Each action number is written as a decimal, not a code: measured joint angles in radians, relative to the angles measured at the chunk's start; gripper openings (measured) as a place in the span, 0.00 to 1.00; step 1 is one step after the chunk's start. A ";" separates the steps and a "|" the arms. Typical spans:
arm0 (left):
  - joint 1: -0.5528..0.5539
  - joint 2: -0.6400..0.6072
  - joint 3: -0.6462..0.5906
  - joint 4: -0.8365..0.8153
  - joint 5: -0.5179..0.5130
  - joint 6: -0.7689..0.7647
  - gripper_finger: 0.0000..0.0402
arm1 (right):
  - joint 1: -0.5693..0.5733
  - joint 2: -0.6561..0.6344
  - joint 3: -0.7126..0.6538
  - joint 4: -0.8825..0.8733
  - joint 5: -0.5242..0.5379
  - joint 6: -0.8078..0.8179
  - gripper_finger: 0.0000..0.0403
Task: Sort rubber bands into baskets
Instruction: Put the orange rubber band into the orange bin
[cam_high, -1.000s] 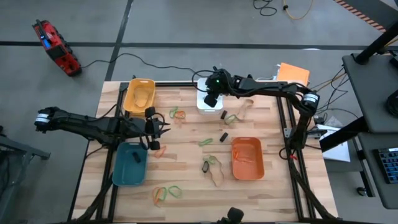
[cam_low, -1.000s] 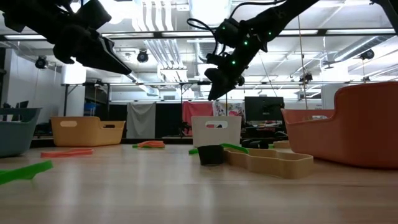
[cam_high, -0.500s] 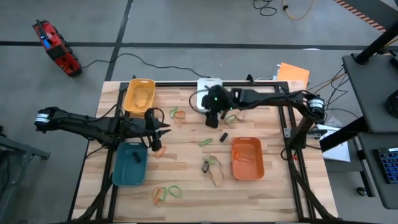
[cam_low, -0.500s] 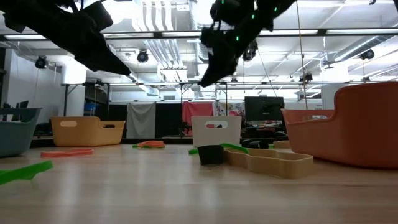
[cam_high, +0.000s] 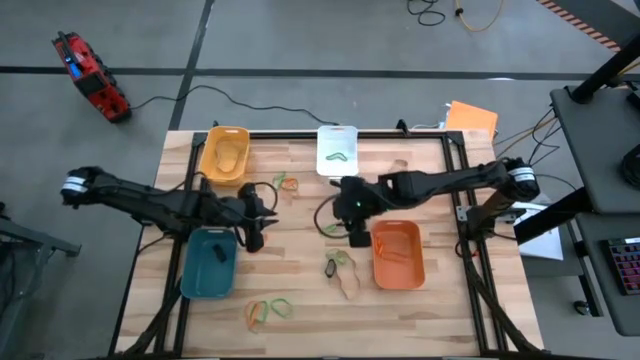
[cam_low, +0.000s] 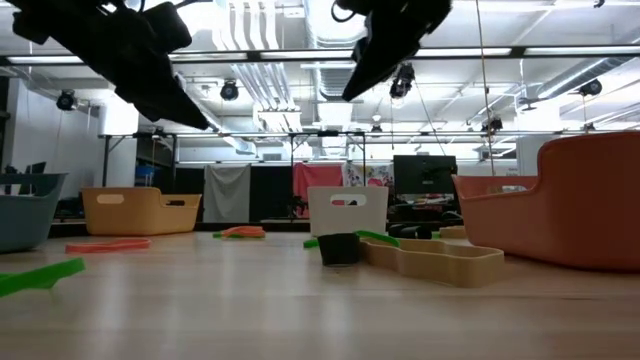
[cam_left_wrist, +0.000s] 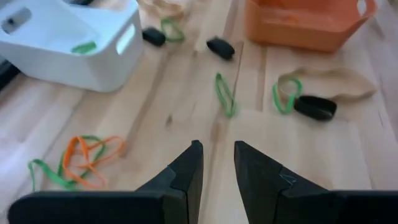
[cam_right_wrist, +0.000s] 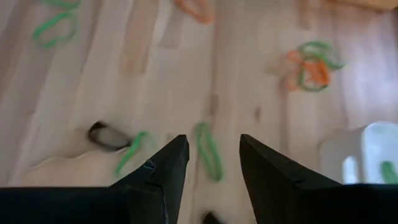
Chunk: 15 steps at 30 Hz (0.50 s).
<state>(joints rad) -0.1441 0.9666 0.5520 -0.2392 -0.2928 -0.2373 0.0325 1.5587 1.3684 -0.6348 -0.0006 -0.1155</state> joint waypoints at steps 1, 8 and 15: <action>-0.005 0.011 0.013 -0.031 0.001 -0.012 0.19 | 0.012 -0.001 -0.001 -0.012 0.000 0.018 0.34; -0.015 0.091 0.088 -0.287 0.078 -0.178 0.19 | 0.088 -0.001 -0.021 -0.052 0.000 0.088 0.35; -0.017 0.176 0.137 -0.519 0.149 -0.370 0.19 | 0.107 -0.001 -0.051 -0.031 0.001 0.092 0.33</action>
<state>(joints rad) -0.1608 1.1423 0.6887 -0.7579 -0.1439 -0.6073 0.1398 1.5574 1.3169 -0.6662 0.0006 -0.0236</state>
